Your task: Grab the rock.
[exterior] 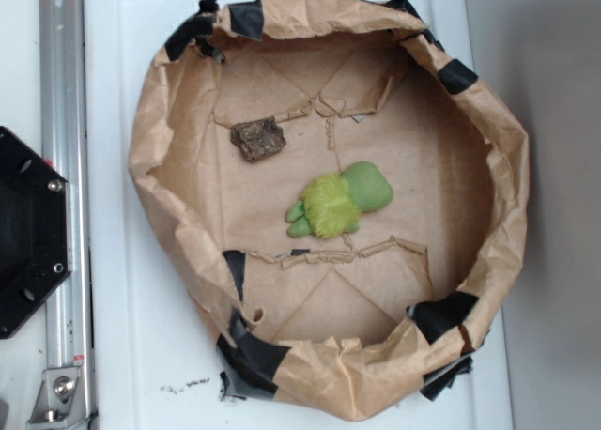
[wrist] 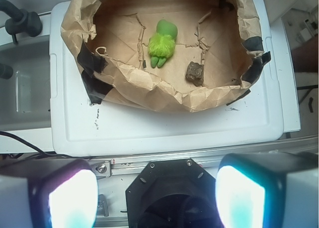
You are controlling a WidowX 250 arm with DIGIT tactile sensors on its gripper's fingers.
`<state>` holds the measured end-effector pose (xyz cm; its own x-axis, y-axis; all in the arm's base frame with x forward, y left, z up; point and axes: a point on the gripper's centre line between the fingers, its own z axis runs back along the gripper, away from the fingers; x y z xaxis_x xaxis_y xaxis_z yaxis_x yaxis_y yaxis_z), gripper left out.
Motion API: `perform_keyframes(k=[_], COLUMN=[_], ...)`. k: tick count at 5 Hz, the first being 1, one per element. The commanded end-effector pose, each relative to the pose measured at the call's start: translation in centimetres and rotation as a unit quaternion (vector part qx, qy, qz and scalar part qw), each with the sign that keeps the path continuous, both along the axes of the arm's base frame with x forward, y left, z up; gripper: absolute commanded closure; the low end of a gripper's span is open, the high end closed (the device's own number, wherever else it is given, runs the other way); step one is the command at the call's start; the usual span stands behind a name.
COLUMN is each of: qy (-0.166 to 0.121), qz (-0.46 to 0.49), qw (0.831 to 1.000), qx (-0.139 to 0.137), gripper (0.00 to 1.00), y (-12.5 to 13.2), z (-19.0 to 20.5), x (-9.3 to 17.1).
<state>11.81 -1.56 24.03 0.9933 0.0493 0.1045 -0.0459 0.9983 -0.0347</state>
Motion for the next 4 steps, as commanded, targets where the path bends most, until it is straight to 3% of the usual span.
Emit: perform_keyframes(k=[1, 2, 3, 4], qy=[0.0, -0.033, -0.057, -0.042], qz=[0.0, -0.039, -0.064, -0.102], qw=[1.0, 0.998, 0.993, 0.989], qx=[0.0, 0.03, 0.08, 0.102], gripper=[0.0, 0.0, 0.0, 0.0], y=[0.0, 2.7, 4.1, 5.0], z=[0.0, -3.2, -5.2, -9.4], x=[0.0, 5.0, 10.0, 13.0])
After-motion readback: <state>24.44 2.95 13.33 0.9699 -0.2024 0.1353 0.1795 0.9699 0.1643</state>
